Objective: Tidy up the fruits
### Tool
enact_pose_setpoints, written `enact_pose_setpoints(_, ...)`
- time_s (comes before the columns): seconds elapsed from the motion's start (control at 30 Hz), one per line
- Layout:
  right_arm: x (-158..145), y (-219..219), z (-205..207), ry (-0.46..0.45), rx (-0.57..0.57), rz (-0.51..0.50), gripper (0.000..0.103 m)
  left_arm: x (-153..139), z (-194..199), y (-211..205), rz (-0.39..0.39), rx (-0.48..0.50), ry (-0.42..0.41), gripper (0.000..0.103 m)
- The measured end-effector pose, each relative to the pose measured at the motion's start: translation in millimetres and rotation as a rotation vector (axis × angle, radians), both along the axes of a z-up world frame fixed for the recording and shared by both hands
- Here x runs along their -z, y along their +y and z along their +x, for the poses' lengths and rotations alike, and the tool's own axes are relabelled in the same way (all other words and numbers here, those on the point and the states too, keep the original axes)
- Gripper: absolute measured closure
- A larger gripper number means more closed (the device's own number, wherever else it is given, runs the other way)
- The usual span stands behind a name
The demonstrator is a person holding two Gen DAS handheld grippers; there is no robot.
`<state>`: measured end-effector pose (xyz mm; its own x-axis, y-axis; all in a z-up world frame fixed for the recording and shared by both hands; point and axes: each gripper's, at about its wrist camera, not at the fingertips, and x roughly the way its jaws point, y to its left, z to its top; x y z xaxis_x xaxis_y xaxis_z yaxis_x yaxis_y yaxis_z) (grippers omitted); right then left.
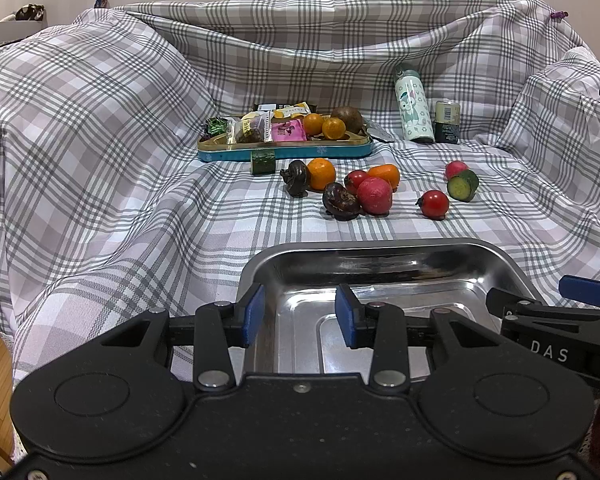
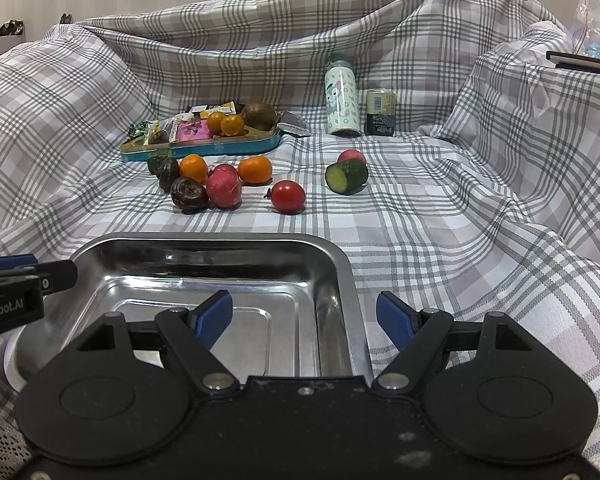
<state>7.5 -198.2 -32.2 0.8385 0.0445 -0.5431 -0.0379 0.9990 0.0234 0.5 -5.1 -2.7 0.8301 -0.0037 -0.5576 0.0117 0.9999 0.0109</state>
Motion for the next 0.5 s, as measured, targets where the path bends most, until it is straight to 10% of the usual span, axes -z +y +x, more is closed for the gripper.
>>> enact_pose_setpoints(0.5,-3.0,1.2,-4.0,0.002,-0.023,-0.011,0.022,-0.4,-0.8,-2.7,0.008,0.002,-0.003,0.056)
